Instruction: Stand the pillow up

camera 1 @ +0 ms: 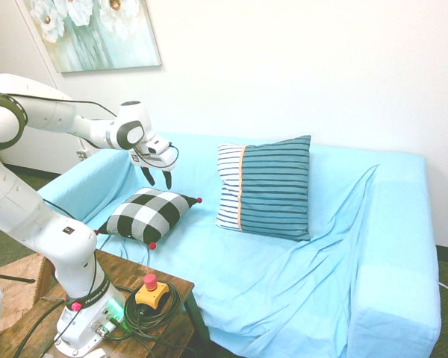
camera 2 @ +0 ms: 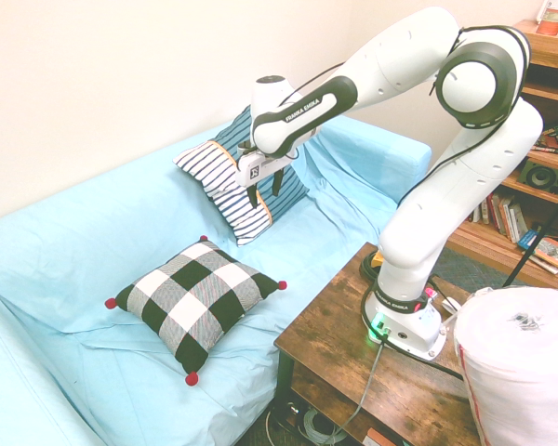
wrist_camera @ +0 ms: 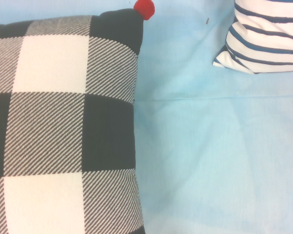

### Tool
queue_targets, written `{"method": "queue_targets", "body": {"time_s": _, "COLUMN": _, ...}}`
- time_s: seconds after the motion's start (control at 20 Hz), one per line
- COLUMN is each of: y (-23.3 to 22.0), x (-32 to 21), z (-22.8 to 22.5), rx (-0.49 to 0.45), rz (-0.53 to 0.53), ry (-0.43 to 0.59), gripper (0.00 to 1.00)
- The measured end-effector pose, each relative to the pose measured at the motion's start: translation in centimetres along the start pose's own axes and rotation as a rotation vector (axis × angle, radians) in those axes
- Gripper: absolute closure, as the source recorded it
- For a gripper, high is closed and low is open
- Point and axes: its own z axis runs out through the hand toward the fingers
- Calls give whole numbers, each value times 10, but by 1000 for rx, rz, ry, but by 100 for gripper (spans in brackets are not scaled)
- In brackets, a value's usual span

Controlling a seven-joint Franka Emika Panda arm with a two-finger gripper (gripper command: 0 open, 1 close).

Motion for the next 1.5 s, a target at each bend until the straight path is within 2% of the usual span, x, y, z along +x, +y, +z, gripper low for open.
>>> {"method": "queue_targets", "body": {"time_s": 0.15, "y": 2, "x": -1, "z": 3, "rx": -5, "rz": -15, "ry": -4, "gripper": 0}}
{"method": "queue_targets", "body": {"time_s": 0.3, "y": 15, "x": -19, "z": 29, "rx": -42, "rz": -43, "ry": -31, "gripper": 0}}
{"method": "queue_targets", "body": {"time_s": 0.45, "y": 22, "x": -62, "z": 77, "rx": -85, "rz": -105, "ry": -24, "gripper": 0}}
{"method": "queue_targets", "body": {"time_s": 0.65, "y": -10, "x": -124, "z": 128, "rx": -128, "rz": -193, "ry": -27, "gripper": 0}}
{"method": "queue_targets", "body": {"time_s": 0.9, "y": -22, "x": -198, "z": 196, "rx": -161, "rz": -259, "ry": -57, "gripper": 0}}
{"method": "queue_targets", "body": {"time_s": 1.15, "y": -12, "x": -258, "z": 258, "rx": -96, "rz": -253, "ry": -138, "gripper": 0}}
{"method": "queue_targets", "body": {"time_s": 1.5, "y": -16, "x": -251, "z": 273, "rx": 29, "rz": -194, "ry": -39, "gripper": 0}}
